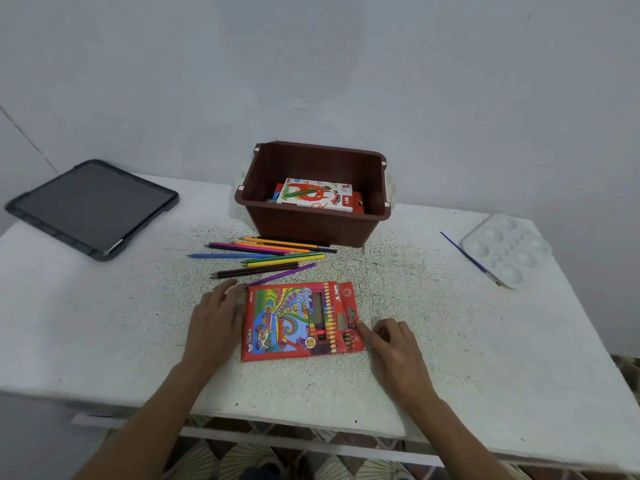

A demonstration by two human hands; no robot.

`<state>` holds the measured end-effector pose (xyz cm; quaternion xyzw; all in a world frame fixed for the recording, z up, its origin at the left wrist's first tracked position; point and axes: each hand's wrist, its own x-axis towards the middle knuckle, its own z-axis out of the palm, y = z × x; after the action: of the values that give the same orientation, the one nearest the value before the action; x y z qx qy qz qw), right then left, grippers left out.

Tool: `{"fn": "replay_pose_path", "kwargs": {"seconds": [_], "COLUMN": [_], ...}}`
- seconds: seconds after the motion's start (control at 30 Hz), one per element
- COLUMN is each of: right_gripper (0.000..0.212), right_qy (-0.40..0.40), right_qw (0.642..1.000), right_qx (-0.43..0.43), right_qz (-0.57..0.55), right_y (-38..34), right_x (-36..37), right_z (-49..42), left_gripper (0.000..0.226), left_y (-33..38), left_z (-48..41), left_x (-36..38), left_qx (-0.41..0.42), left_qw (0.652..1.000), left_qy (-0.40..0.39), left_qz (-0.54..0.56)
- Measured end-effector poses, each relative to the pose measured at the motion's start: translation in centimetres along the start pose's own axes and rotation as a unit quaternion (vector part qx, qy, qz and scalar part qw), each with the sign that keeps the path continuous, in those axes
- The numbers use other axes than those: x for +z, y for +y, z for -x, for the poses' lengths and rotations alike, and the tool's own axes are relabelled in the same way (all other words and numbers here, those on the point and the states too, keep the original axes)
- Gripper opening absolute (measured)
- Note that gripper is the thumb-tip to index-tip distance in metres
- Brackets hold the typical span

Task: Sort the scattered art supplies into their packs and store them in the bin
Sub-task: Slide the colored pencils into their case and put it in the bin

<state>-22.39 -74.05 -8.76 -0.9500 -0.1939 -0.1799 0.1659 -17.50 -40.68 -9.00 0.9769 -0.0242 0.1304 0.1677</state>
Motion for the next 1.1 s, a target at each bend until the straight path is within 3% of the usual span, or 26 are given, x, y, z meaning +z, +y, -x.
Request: {"fn": "replay_pose_path", "kwargs": {"seconds": [0.13, 0.3, 0.47, 0.57, 0.63, 0.73, 0.9, 1.1], "right_gripper": [0.058, 0.064, 0.054, 0.043, 0.042, 0.041, 0.036, 0.041], "right_qy": [0.002, 0.001, -0.001, -0.013, -0.015, 0.006, 0.024, -0.055], "right_qw": [1.000, 1.000, 0.999, 0.998, 0.995, 0.987, 0.988, 0.982], "right_qx": [0.005, 0.016, 0.024, 0.040, 0.075, 0.115, 0.078, 0.038], "right_qz": [-0.007, -0.027, -0.034, -0.045, -0.072, -0.112, -0.131, -0.178], "right_y": [0.0, -0.1, -0.4, -0.7, -1.0, -1.7, -3.6, -5.9], "right_x": [0.0, -0.1, -0.3, -0.4, -0.6, -1.1, -2.0, -2.2], "right_z": [0.0, 0.1, 0.1, 0.1, -0.2, -1.4, -4.6, -6.6], "left_gripper": [0.037, 0.028, 0.026, 0.020, 0.016, 0.011, 0.006, 0.010], "left_y": [0.7, 1.3, 0.8, 1.0, 1.8, 3.5, 7.3, 10.8], "left_z": [-1.4, -3.0, -3.1, -2.9, -2.9, -2.9, -1.6, -0.2], "left_x": [-0.9, -2.0, -2.5, -2.8, -3.1, -3.8, -5.5, -5.2], "left_qx": [0.015, -0.084, -0.076, -0.099, -0.122, -0.203, -0.255, -0.199], "left_qw": [0.998, 0.993, 0.992, 0.995, 0.988, 0.937, 0.818, 0.810], "left_qy": [-0.030, -0.059, -0.057, -0.002, 0.018, -0.008, -0.105, -0.191], "left_qz": [-0.061, -0.064, -0.079, -0.016, 0.091, 0.284, 0.505, 0.517]}}
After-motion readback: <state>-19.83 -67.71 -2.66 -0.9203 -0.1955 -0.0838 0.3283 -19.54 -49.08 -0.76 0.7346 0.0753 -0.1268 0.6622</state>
